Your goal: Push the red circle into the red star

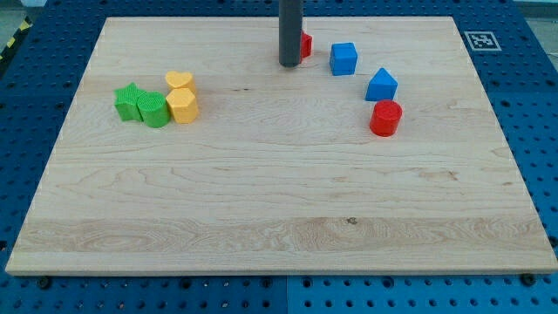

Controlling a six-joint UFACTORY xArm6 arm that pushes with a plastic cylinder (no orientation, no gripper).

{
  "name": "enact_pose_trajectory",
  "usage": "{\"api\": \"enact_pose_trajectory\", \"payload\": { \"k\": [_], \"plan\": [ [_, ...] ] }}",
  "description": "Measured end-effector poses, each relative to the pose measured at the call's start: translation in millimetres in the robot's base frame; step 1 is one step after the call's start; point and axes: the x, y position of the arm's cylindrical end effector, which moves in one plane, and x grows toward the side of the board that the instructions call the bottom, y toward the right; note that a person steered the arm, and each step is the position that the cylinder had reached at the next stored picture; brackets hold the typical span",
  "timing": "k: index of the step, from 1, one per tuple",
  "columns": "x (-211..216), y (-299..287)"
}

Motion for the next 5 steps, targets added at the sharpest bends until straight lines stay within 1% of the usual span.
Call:
{"api": "enact_pose_trajectory", "payload": {
  "k": [2,3,4,5],
  "plan": [
    [-18,0],
    [-2,0],
    [48,6],
    [101,37]
  ]
}}
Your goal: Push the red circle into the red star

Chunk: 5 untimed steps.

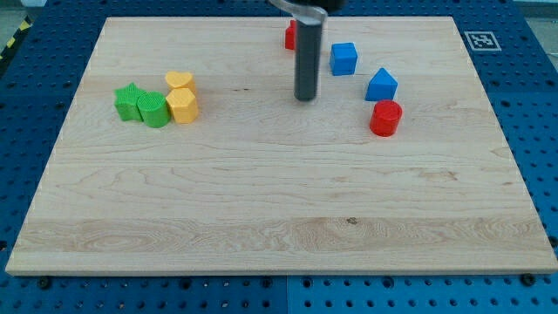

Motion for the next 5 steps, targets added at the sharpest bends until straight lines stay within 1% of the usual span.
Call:
{"api": "enact_pose_trajectory", "payload": {
  "k": [1,2,3,4,5],
  "plan": [
    [51,40],
    [89,105],
    [93,124],
    [91,124],
    [73,124]
  ]
}}
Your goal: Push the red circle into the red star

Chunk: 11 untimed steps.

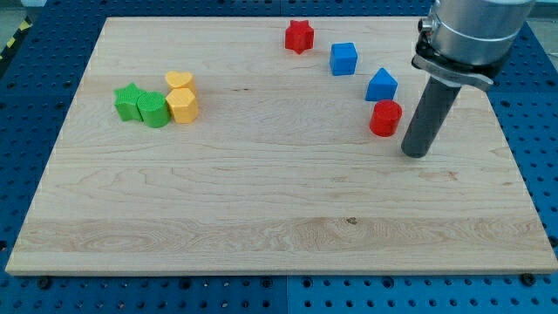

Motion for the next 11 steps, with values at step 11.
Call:
{"api": "enact_pose_trajectory", "payload": {
  "k": [11],
  "plan": [
    [-146,-166]
  ]
}}
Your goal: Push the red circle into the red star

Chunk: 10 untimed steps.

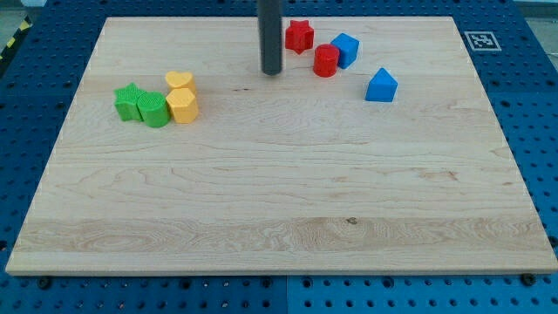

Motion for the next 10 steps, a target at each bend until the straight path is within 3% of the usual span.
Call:
{"api": "enact_pose_trajectory", "payload": {
  "k": [1,3,4,5,7,8,10],
  "plan": [
    [0,55],
    [27,66],
    [67,75],
    [86,127],
    [86,175],
    [84,157],
    [43,148]
  ]
}}
